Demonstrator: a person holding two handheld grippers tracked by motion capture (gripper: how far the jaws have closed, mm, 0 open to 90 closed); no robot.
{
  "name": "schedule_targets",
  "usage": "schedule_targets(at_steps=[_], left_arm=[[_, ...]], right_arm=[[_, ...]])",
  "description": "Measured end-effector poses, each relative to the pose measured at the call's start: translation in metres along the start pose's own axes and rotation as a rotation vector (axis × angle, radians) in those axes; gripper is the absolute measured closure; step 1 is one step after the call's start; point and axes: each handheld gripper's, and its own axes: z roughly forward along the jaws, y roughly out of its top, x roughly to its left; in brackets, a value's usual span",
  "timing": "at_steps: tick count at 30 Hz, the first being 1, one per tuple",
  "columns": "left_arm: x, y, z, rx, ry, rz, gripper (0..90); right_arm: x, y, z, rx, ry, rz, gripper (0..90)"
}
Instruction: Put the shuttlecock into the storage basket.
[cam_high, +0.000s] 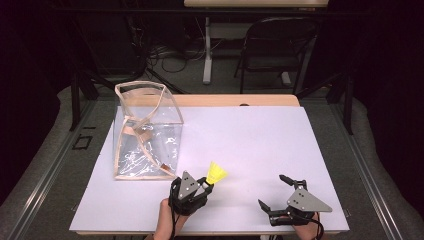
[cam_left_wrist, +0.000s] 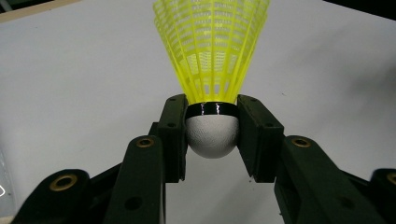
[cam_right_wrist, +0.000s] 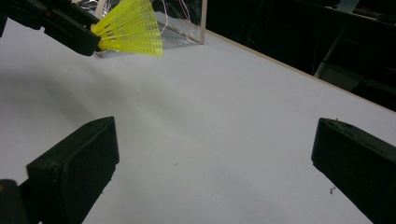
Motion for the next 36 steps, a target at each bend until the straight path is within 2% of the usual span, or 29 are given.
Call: schedule_targets(at_steps=[13, 27, 33, 36], left_arm=[[0.006, 0.004, -0.002, -0.011, 0.002, 0.001, 64.7], [0.024, 0.013, -0.002, -0.032, 0.028, -0.007, 64.7], [0.028, 0.017, -0.001, -0.051, 0.029, 0.015, 64.7], [0.030, 0.019, 0.001, -0.053, 0.030, 0.013, 64.7]], right_arm=[[0.000, 0.000, 0.000, 0.002, -0.004, -0.001, 0.4], [0.000, 0.000, 0.000, 0.006, 0.002, 0.000, 0.3], [0.000, 0.000, 0.001, 0.002, 0.003, 0.003, 0.4], [0.000, 0.000, 0.001, 0.006, 0.004, 0.004, 0.4]])
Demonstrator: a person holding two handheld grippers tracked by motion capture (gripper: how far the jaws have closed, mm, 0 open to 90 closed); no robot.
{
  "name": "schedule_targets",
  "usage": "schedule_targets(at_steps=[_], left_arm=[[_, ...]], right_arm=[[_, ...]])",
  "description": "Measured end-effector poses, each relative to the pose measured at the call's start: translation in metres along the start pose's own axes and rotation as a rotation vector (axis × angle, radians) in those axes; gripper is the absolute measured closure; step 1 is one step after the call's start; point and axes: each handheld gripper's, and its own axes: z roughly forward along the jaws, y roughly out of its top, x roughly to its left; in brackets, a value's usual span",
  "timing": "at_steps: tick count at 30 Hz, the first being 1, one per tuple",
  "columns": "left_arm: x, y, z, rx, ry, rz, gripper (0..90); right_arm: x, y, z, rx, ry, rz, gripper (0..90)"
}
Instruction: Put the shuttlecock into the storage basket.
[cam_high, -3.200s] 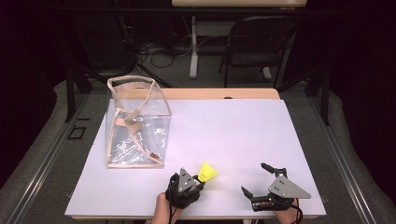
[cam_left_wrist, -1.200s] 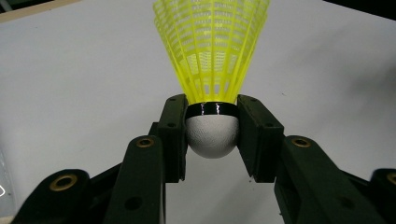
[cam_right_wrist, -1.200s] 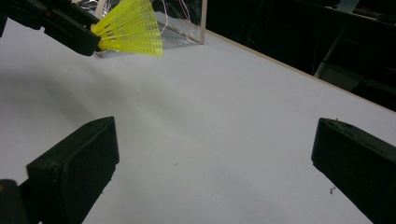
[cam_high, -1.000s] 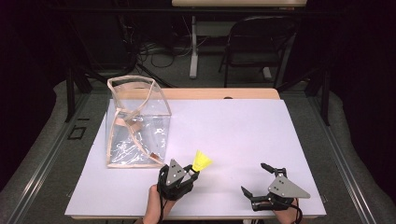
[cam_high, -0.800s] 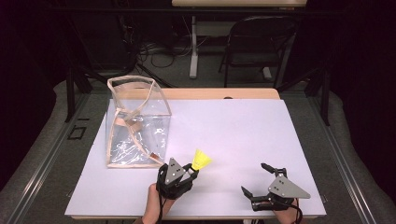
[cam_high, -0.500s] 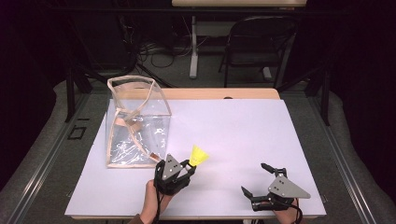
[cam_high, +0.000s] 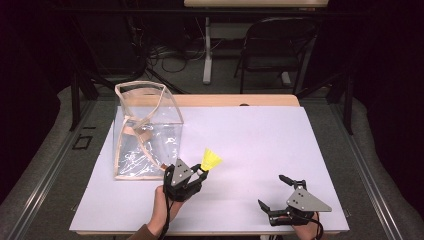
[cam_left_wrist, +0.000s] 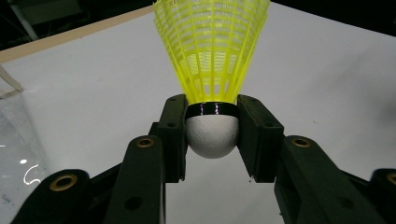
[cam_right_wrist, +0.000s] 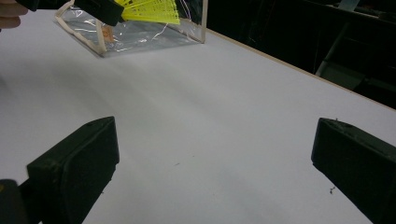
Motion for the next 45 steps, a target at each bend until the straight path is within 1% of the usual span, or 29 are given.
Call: schedule_targets(at_steps=[11, 14, 28, 38, 39, 45], left_arm=[[0.006, 0.007, 0.002, -0.012, 0.011, 0.005, 64.7], [0.009, 0.009, 0.002, -0.010, 0.013, 0.008, 64.7], [0.015, 0.017, 0.005, -0.015, 0.026, 0.016, 64.7], [0.018, 0.024, 0.007, -0.028, 0.037, 0.028, 64.7], [0.019, 0.026, 0.008, -0.031, 0.039, 0.034, 64.7], [0.022, 0.030, 0.010, -0.041, 0.047, 0.035, 64.7]], right_arm=[[0.000, 0.000, 0.000, 0.001, 0.001, 0.000, 0.5], [0.000, 0.000, 0.000, 0.001, 0.000, 0.001, 0.5], [0.000, 0.000, 0.000, 0.006, 0.000, -0.001, 0.6], [0.000, 0.000, 0.000, 0.008, -0.001, -0.001, 0.7], [0.000, 0.000, 0.000, 0.008, -0.001, -0.001, 0.7], [0.000, 0.000, 0.000, 0.012, -0.002, -0.002, 0.7]])
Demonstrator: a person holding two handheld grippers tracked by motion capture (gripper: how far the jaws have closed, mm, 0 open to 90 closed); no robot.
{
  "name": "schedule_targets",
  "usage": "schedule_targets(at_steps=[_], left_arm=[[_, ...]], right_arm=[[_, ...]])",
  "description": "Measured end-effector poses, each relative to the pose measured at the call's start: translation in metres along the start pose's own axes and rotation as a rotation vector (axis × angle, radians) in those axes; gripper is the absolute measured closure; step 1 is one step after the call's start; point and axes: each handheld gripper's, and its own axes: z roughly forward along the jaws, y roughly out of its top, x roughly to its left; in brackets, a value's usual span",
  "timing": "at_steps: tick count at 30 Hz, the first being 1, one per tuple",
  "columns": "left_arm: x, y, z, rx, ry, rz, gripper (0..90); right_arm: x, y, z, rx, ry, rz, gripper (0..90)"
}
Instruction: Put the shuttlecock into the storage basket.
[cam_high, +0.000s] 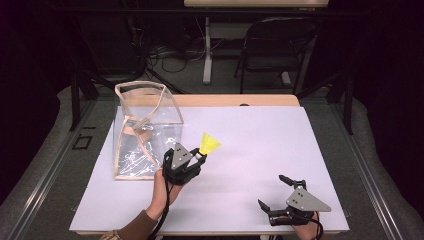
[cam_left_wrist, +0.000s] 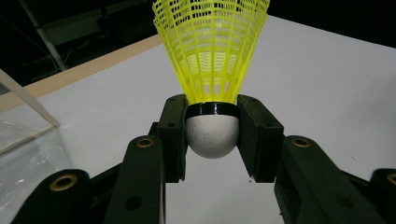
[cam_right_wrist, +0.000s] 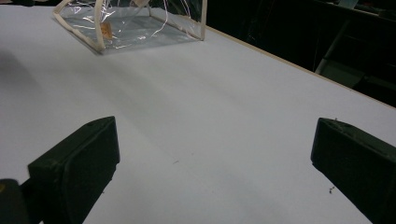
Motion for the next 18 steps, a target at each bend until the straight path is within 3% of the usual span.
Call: schedule_targets(at_steps=[18], left_arm=[[0.010, 0.017, 0.011, -0.015, 0.019, 0.007, 64.7]], right_arm=[[0.000, 0.000, 0.000, 0.008, -0.001, -0.001, 0.8]])
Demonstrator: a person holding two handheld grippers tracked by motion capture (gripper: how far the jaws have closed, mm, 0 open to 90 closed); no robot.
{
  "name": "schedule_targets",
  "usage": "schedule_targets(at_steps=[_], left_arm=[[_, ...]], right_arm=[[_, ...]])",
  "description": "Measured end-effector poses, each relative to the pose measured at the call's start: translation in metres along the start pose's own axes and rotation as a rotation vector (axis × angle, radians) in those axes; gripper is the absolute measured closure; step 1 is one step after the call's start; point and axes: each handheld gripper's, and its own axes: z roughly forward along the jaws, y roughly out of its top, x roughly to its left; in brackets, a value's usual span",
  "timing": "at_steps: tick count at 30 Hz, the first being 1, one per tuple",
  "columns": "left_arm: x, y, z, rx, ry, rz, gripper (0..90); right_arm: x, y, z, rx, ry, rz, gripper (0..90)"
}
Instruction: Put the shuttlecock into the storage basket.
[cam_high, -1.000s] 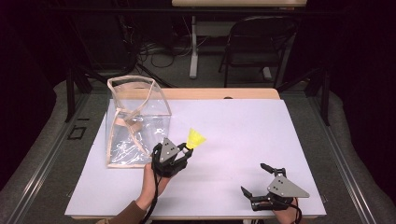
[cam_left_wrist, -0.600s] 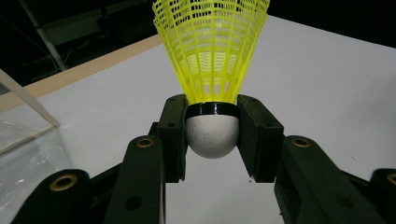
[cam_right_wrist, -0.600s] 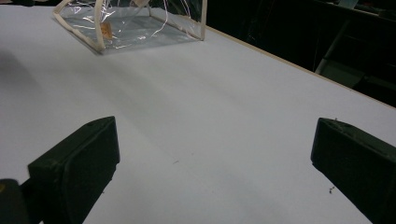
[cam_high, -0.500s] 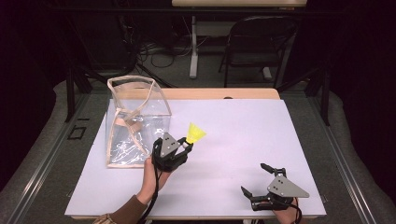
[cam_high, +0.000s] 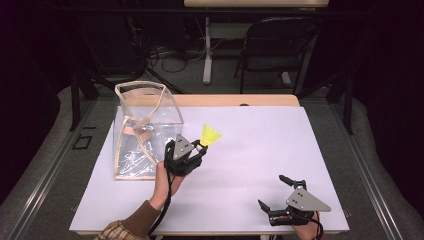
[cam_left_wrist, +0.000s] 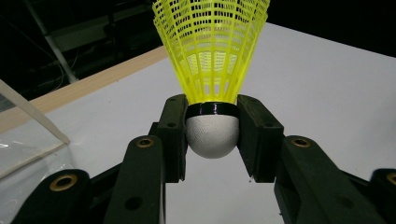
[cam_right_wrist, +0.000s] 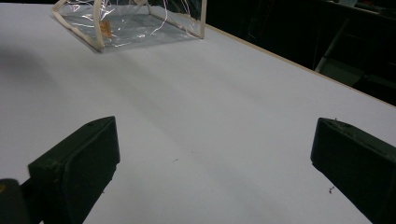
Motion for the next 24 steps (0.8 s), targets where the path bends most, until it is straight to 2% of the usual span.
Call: schedule_targets(at_steps=[24], left_arm=[[0.013, 0.021, 0.009, -0.024, 0.026, -0.001, 64.7]], right_arm=[[0.000, 0.000, 0.000, 0.004, 0.000, -0.001, 0.9]])
